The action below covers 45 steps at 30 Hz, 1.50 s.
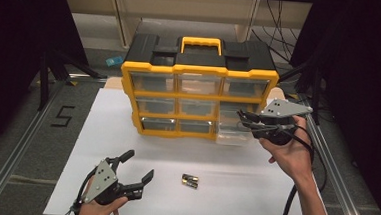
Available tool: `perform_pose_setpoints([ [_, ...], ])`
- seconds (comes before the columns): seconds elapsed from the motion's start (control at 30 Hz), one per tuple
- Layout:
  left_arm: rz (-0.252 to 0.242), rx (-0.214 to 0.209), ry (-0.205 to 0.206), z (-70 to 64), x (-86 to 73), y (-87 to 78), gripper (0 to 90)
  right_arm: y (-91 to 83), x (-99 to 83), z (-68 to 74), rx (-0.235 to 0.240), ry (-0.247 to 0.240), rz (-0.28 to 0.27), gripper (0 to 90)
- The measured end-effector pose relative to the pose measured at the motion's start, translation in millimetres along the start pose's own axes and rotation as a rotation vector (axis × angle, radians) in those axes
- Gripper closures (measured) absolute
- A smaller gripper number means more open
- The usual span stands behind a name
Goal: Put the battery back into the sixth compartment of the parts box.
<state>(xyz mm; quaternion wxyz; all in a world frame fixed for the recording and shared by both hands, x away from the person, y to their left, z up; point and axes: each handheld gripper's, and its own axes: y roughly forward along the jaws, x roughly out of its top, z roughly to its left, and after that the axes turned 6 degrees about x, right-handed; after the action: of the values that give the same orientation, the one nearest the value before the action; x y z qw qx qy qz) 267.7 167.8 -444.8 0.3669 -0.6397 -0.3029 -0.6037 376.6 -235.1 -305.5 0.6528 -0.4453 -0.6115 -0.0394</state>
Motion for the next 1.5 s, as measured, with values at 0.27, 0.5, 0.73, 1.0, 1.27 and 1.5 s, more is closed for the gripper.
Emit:
perform_pose_setpoints([
  [0.27, 0.0, 0.0, 0.0, 0.1, 0.0, 0.0, 16.4, -0.6, 0.3, -0.8, -0.023, 0.039, -0.022, 58.5],
  [0.5, 0.0, 0.0, 0.0, 0.0, 0.1, -0.1, 16.4, -8.2, 12.5, 13.0, -0.004, 0.019, -0.079, 42.2],
  [0.73, -0.001, 0.001, 0.0, 0.1, 0.1, -0.2, 16.4, -0.8, 24.1, 42.1, 0.086, -0.047, -0.085, 32.0],
  [1.0, -0.003, 0.001, 0.0, 0.1, 0.2, -0.3, 16.4, 13.2, 27.5, 70.0, 0.168, -0.114, -0.057, 30.7],
  [1.27, -0.004, 0.002, -0.001, 0.3, 0.3, -0.4, 16.4, 29.7, 22.3, 87.4, 0.223, -0.152, -0.011, 28.4],
  [1.5, -0.005, 0.003, -0.003, 0.3, 0.4, -0.7, 16.4, 46.4, 14.3, 100.2, 0.267, -0.176, 0.053, 28.2],
])
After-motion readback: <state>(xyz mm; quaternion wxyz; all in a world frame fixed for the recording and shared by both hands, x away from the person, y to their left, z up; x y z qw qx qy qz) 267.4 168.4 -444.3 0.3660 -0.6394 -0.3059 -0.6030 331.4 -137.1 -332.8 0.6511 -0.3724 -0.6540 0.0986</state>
